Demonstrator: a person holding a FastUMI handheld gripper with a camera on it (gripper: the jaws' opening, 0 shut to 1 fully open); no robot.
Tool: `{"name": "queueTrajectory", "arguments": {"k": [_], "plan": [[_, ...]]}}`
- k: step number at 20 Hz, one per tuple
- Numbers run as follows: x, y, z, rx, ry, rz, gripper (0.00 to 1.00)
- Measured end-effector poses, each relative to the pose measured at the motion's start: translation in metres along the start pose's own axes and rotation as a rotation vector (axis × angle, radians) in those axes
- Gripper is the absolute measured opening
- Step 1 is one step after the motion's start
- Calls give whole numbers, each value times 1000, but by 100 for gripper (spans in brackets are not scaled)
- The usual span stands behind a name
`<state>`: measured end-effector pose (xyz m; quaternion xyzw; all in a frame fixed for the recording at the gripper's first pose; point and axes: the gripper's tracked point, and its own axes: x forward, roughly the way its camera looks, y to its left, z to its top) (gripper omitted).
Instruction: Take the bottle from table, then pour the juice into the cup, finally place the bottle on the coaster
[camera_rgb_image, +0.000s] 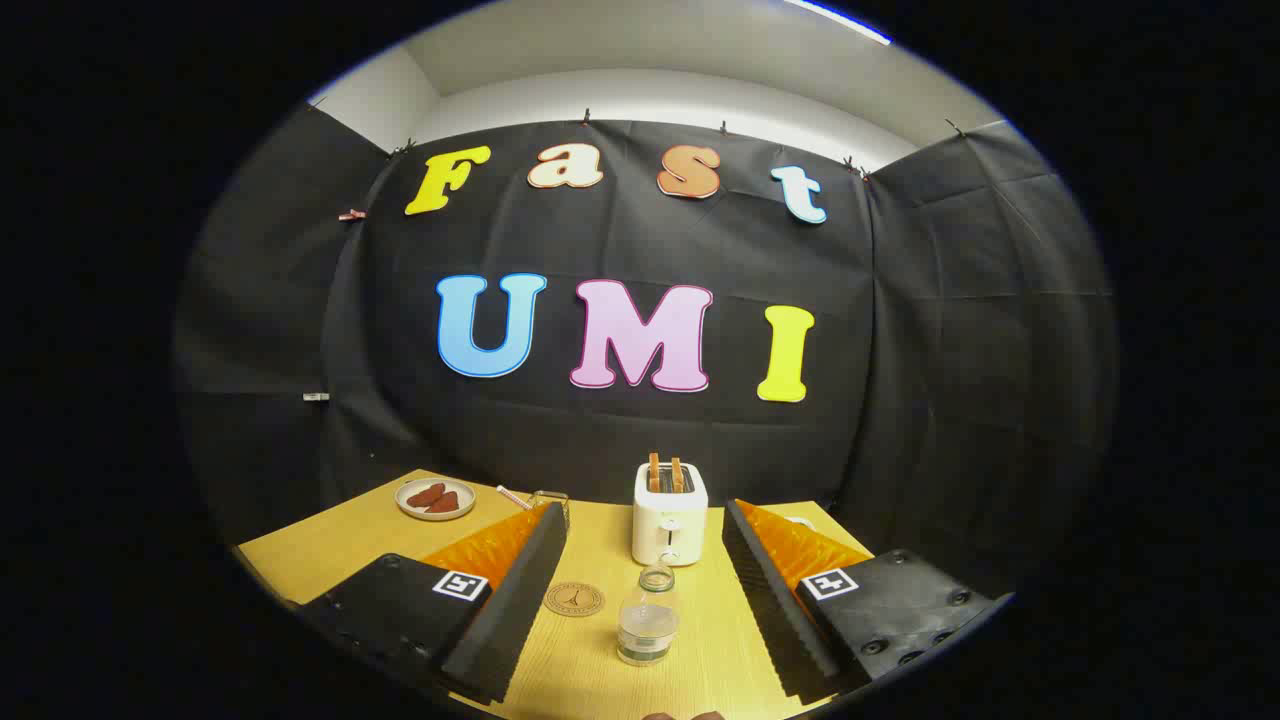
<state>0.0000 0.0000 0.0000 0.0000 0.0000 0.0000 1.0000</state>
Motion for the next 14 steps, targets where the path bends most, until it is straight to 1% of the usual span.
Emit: {"name": "queueTrajectory", "arguments": {"k": [3,11,14], "plan": [[0,1,-4,2,11,-4,97],[6,-6,-8,-9,23,-70,97],[12,-1,-7,-10,29,-65,97]]}}
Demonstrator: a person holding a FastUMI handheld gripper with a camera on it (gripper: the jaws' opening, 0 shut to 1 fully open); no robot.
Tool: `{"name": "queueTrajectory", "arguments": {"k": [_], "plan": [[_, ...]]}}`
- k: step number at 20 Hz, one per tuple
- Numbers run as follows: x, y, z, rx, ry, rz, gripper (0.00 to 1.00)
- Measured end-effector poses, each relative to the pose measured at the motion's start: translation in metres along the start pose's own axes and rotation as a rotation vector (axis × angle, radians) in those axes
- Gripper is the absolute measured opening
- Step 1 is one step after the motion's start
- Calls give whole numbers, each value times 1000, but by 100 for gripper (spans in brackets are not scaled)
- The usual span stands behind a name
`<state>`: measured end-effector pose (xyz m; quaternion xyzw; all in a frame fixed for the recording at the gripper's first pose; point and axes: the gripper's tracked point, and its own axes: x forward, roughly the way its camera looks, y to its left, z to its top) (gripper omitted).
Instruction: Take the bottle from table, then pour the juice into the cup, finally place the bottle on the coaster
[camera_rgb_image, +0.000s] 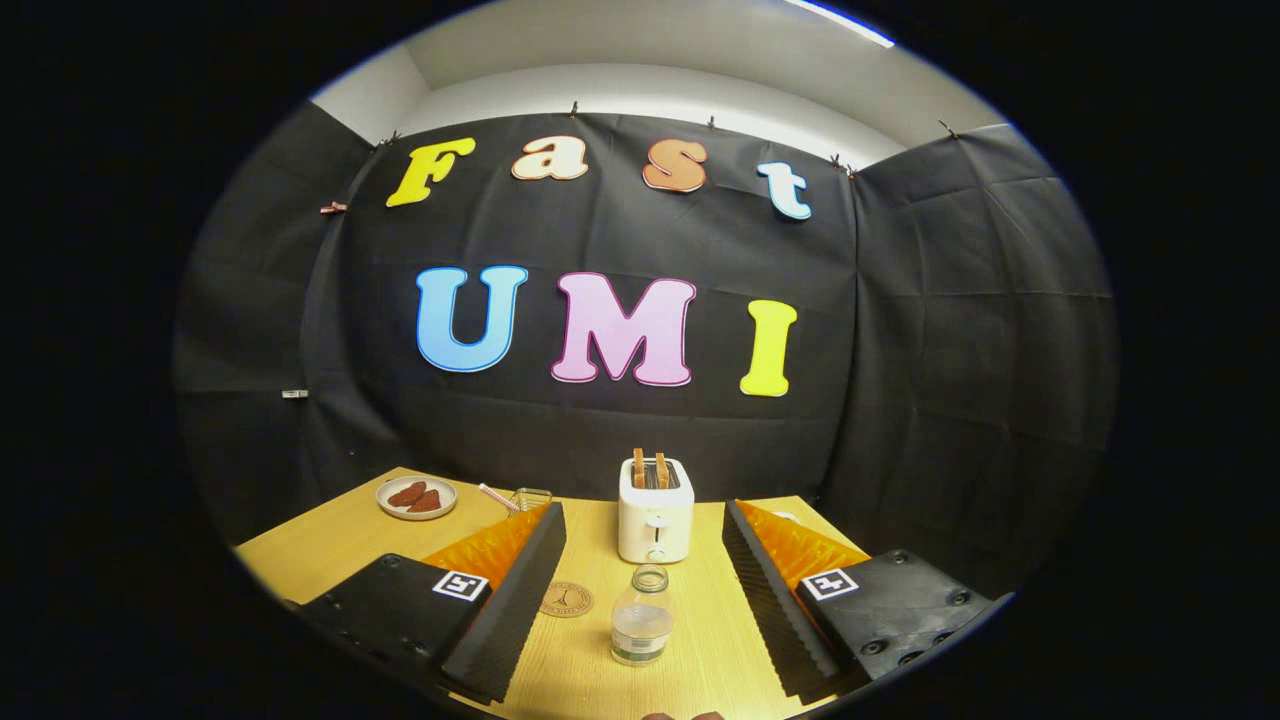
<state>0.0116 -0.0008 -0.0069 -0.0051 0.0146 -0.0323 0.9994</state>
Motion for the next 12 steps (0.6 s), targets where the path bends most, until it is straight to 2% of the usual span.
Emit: {"name": "queueTrajectory", "arguments": {"k": [12], "plan": [[22,-10,-30,33,72,69,97]]}}
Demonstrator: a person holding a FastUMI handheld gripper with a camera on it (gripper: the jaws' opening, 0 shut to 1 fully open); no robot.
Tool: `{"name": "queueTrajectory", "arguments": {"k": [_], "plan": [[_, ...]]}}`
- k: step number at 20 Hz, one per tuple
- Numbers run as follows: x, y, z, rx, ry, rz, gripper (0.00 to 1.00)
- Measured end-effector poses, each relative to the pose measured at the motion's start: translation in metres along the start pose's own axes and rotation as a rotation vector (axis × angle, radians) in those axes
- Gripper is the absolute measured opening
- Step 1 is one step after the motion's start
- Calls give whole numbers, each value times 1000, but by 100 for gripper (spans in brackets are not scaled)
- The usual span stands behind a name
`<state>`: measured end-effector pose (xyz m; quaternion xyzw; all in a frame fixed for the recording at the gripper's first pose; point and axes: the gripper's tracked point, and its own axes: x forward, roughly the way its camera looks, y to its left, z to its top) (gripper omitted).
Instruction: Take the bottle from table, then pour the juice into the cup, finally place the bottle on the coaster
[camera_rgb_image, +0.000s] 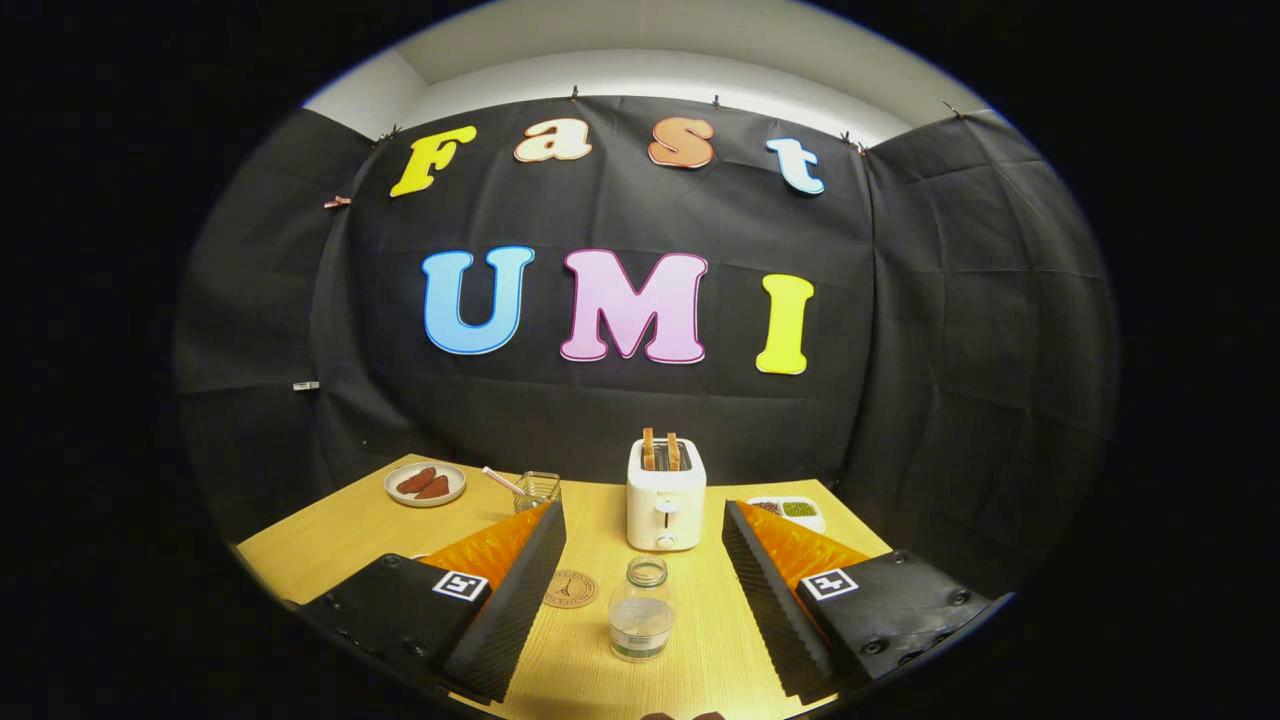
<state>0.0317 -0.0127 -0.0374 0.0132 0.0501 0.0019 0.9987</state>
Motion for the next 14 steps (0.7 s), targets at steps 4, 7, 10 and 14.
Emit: {"name": "queueTrajectory", "arguments": {"k": [4,7,10,14], "plan": [[11,-5,-10,7,-2,19,97],[19,-4,-24,0,13,50,97],[24,-4,-41,-8,24,74,97],[29,-4,-63,-18,45,96,97]]}}
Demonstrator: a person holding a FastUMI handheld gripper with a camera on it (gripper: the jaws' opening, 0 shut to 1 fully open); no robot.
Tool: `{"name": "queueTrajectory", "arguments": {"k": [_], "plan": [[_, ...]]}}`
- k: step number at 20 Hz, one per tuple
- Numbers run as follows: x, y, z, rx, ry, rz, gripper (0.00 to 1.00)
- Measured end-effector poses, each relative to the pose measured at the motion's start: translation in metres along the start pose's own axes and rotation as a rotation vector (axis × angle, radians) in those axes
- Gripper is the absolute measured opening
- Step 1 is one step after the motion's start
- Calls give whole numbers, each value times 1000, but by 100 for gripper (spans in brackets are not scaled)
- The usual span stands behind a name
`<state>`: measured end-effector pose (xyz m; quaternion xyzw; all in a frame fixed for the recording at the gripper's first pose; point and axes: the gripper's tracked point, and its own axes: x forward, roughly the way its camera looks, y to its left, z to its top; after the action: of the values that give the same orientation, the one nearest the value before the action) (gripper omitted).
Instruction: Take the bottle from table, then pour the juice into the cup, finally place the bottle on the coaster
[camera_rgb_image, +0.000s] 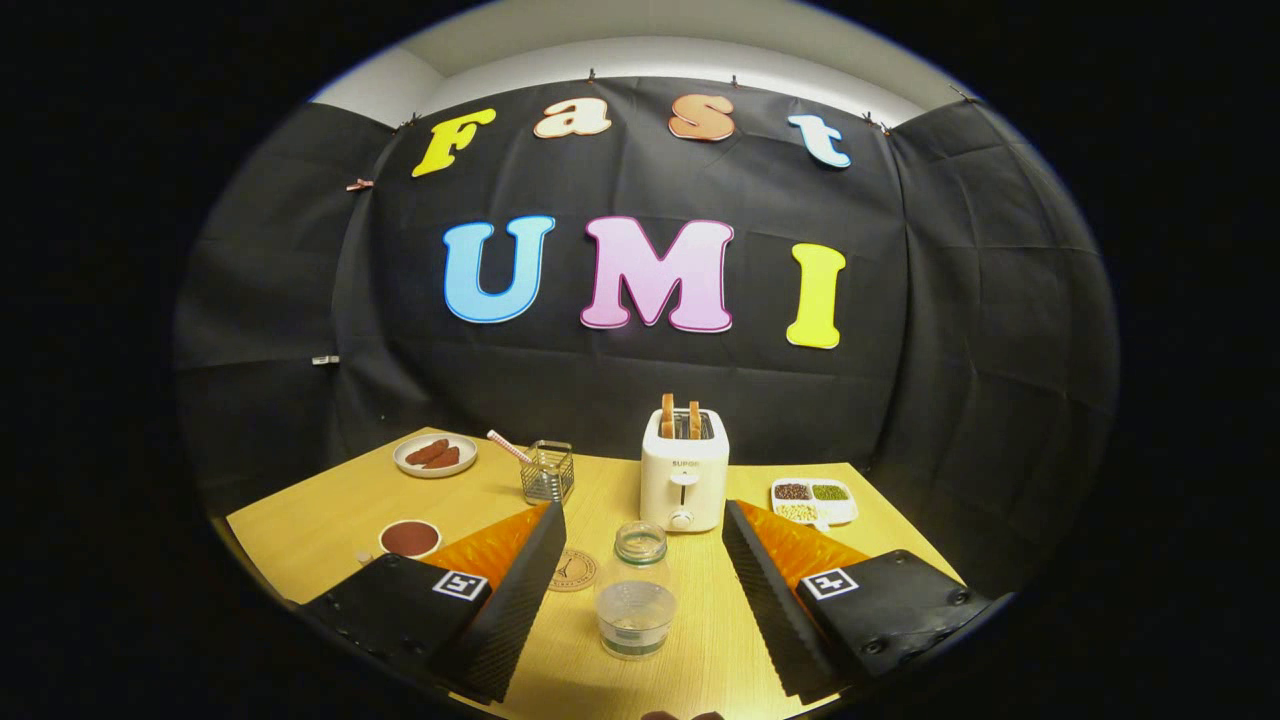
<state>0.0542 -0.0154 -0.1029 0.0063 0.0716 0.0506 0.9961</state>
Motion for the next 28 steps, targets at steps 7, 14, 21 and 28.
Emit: {"name": "queueTrajectory", "arguments": {"k": [7,14,21,28], "plan": [[20,4,-32,-1,8,8,98],[33,-3,-74,20,43,-27,98],[36,-1,-101,46,74,-30,98],[39,-2,-113,51,81,-41,98]]}}
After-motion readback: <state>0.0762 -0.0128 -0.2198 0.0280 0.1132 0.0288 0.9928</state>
